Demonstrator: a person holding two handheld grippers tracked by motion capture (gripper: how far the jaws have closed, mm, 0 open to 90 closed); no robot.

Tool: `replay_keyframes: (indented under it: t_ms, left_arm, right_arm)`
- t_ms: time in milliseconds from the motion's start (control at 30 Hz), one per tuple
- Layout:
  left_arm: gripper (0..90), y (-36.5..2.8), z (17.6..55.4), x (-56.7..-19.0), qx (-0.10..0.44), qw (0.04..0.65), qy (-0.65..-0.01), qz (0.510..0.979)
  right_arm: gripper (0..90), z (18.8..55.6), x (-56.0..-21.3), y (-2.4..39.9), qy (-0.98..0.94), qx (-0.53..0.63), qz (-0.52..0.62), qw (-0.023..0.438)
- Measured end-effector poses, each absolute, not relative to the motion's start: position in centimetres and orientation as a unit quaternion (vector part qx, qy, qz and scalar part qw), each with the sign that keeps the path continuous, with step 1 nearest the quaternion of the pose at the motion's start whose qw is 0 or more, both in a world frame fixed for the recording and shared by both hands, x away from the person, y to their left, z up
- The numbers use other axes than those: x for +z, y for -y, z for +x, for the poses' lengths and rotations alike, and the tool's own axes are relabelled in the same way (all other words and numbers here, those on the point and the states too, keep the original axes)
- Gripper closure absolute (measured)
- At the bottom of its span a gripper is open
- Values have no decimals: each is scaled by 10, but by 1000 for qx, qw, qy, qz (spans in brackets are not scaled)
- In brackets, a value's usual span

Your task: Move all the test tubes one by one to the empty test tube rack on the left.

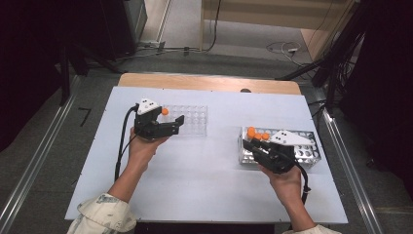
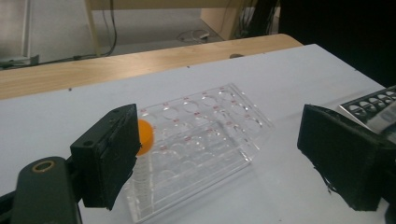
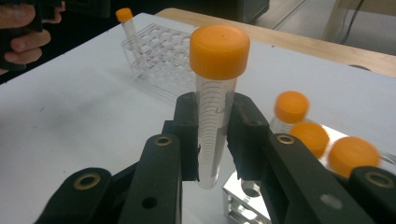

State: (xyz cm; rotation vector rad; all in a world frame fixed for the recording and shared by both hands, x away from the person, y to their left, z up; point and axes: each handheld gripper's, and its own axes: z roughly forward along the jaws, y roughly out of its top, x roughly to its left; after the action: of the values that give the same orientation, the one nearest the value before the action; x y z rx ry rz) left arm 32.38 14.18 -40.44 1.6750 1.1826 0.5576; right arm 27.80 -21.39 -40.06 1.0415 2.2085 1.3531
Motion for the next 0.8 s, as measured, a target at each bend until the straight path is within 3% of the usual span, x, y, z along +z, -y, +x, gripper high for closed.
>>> replay_keyframes:
  t_ms: [433,800]
  left_arm:
    - [145,-109,310,-401,197,498,-434,725]
    - [187,-78,297,-405,138,517,-377,756]
  right_arm:
    - [722,278,-423,173,-807,461,330,166]
    - [721,282,-436,151,-817,452,322,156]
